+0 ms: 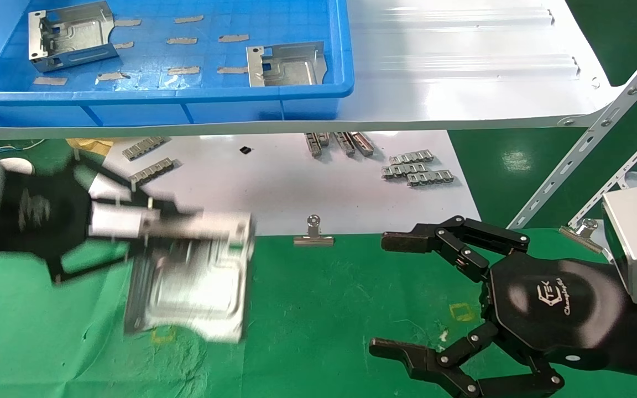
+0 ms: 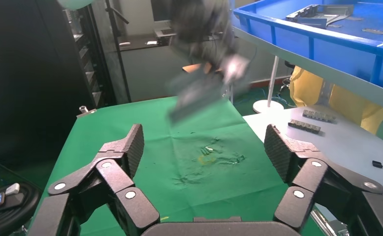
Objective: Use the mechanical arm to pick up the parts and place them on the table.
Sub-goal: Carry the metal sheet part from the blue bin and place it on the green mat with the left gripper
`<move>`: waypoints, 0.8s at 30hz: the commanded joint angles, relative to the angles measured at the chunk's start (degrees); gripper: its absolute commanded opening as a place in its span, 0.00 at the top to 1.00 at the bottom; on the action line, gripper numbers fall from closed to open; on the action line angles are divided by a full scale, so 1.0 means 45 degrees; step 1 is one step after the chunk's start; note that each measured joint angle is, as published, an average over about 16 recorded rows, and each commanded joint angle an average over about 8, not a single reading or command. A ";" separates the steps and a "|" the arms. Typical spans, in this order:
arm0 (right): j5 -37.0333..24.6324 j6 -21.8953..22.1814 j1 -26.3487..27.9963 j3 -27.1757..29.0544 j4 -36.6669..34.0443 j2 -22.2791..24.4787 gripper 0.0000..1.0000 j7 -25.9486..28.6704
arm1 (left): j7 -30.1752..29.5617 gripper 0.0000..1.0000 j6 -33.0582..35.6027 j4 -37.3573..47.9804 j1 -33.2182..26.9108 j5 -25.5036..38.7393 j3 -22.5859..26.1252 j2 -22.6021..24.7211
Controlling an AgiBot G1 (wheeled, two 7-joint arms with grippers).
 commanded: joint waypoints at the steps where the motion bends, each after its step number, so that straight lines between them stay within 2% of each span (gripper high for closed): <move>1: 0.0000 0.0000 0.0000 0.0000 0.0000 0.0000 0.00 0.0000 | 0.0400 1.00 -0.0091 -0.0578 0.0285 0.0306 0.0825 -0.0552; 5: 0.0000 0.0000 0.0000 0.0000 0.0000 0.0000 0.00 0.0000 | 0.1561 1.00 -0.0111 -0.0170 0.0591 0.1059 0.1954 -0.0382; 9: 0.0000 0.0000 0.0000 -0.0001 0.0000 0.0000 0.00 0.0000 | 0.2309 1.00 -0.0139 0.0791 0.0820 0.1027 0.2722 -0.0083; 17: 0.0001 0.0000 0.0000 -0.0001 0.0000 0.0000 0.00 -0.0001 | 0.3466 0.98 -0.0574 0.2990 0.0718 0.1205 0.3299 0.0478; 19: 0.0001 0.0000 0.0000 -0.0001 0.0000 0.0000 0.00 -0.0001 | 0.3605 0.81 -0.0608 0.3433 0.0703 0.1287 0.3365 0.0635; 24: 0.0001 0.0001 0.0000 -0.0002 0.0000 0.0001 0.00 -0.0001 | 0.3678 0.19 -0.0769 0.4300 0.0638 0.1428 0.3474 0.0962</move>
